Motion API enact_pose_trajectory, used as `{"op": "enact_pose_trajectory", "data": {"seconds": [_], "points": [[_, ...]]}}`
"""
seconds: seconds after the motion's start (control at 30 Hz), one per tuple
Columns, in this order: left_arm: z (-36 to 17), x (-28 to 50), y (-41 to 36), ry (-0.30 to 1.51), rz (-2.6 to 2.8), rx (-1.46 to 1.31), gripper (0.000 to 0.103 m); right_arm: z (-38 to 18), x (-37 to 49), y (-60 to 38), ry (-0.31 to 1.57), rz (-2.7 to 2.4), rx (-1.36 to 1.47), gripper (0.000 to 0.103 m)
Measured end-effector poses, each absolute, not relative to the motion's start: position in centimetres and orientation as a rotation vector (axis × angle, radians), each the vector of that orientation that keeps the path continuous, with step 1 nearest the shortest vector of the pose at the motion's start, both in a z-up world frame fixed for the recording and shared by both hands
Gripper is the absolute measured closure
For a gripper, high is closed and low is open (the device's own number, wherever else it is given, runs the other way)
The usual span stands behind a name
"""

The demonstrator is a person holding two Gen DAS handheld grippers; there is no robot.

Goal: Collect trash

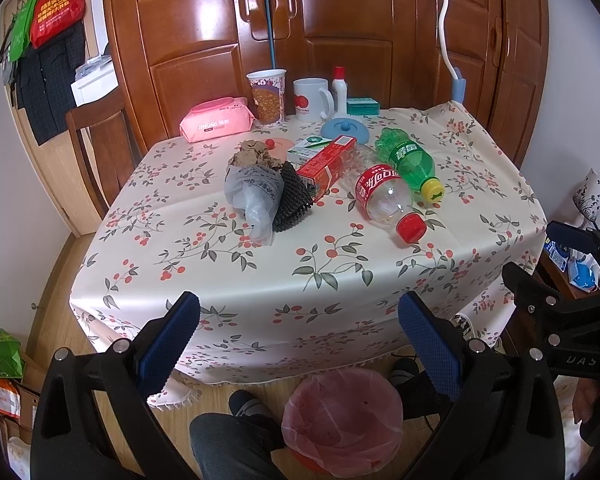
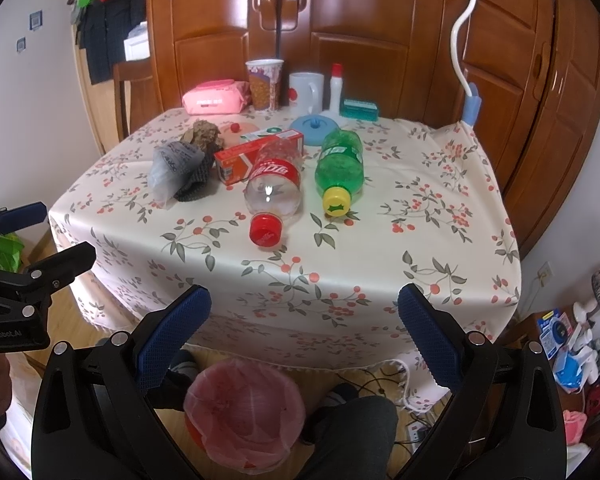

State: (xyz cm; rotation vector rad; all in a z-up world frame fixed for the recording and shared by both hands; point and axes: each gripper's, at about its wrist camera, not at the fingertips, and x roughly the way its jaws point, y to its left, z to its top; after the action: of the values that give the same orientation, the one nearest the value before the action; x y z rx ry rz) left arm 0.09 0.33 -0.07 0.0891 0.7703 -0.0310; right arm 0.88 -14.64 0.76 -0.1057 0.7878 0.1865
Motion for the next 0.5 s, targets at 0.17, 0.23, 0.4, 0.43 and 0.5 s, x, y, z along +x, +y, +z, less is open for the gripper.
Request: {"op": "enact_pose_trajectory", "data": {"seconds": [0.17, 0.23, 0.4, 0.43, 0.5], "points": [[-0.06, 0.07, 0.36, 0.768, -0.033, 0.086, 0.005, 0.88, 0.76, -14.68, 0.783, 0.19, -0.105, 0.006], [-0.16, 0.04, 0.31, 0.765, -0.037, 0.083, 0.005, 0.87, 0.99, -14.52, 0.778, 0.2, -0.102, 0.006], [-0.07, 0.08, 0.58, 0.761, -0.046, 0.074, 0.005, 0.88, 1.32, -14.54, 0.772, 0.219, -0.104, 0.006], [-0.12, 0.14, 0.64, 0.762, -0.046, 0.071, 0.005, 0.86, 1.39, -14.49, 0.771, 0.219, -0.108, 0.006], [-0.21, 0.24, 0.85, 0.765, -0.048, 0.065, 0.005, 0.69, 1.33, -14.45, 0.766, 0.218, -0.114, 0.006]]}}
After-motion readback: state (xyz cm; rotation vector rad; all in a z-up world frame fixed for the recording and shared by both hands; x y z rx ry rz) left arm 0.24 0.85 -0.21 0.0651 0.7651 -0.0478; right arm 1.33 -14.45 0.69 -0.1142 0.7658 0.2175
